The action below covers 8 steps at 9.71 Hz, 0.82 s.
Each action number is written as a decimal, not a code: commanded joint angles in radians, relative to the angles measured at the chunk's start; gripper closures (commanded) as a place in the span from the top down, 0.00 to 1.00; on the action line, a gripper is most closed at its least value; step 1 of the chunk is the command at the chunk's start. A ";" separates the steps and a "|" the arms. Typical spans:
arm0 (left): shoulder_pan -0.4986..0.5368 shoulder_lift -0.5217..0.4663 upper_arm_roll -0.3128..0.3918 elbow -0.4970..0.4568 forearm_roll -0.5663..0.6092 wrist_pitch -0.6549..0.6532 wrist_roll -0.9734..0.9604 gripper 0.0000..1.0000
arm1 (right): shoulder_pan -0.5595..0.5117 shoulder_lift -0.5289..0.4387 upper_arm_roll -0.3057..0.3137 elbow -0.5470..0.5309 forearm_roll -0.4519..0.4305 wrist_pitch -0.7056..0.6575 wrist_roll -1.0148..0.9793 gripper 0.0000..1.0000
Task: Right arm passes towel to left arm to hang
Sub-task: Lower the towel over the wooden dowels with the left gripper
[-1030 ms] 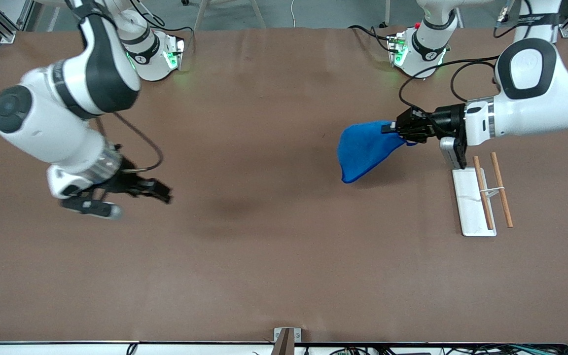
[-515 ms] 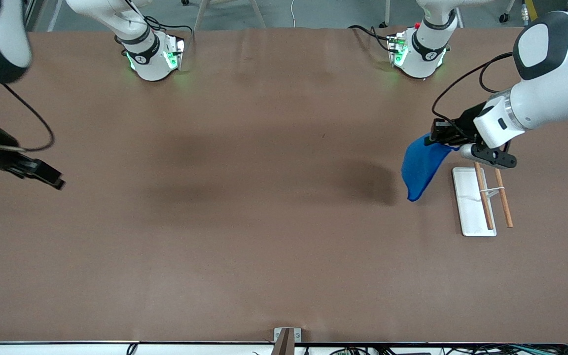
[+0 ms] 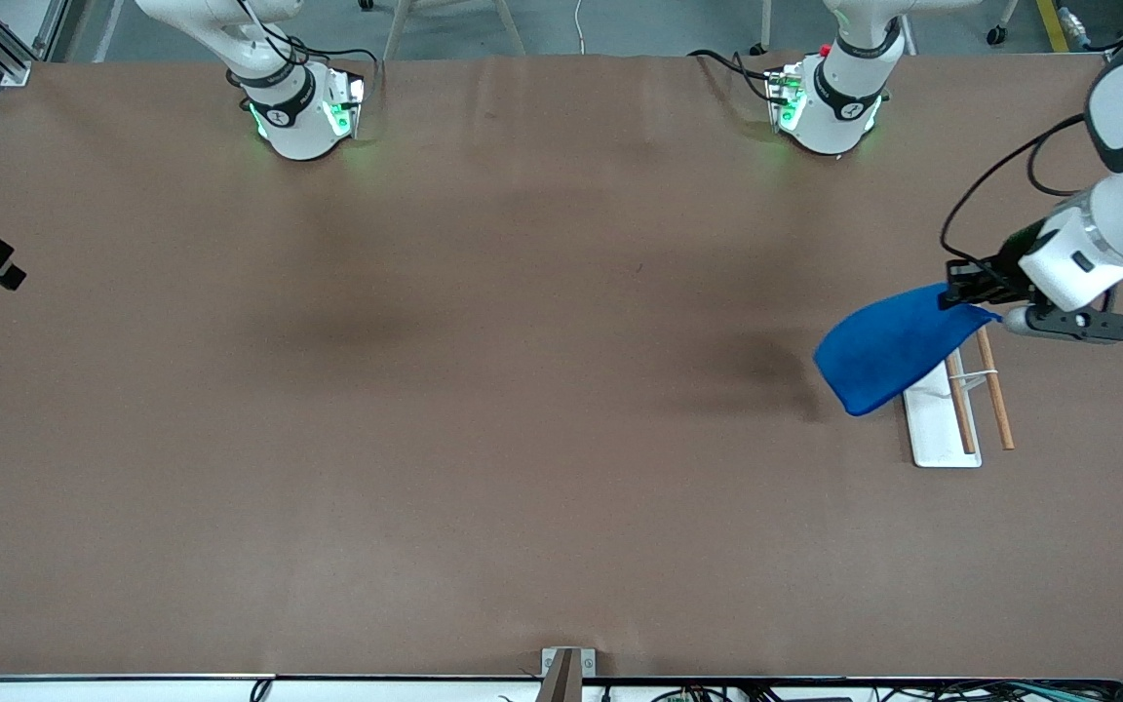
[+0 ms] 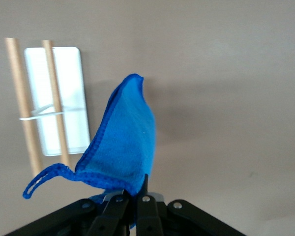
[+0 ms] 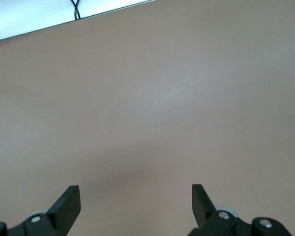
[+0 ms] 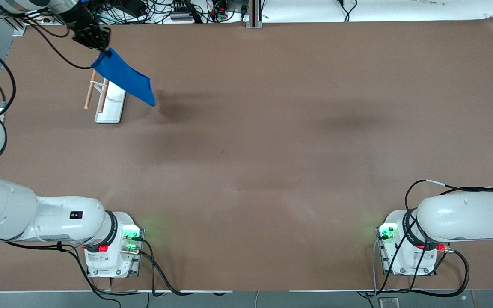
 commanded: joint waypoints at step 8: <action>0.062 0.235 0.209 0.087 0.044 0.080 0.445 0.00 | -0.077 -0.051 0.111 -0.023 -0.033 -0.059 -0.040 1.00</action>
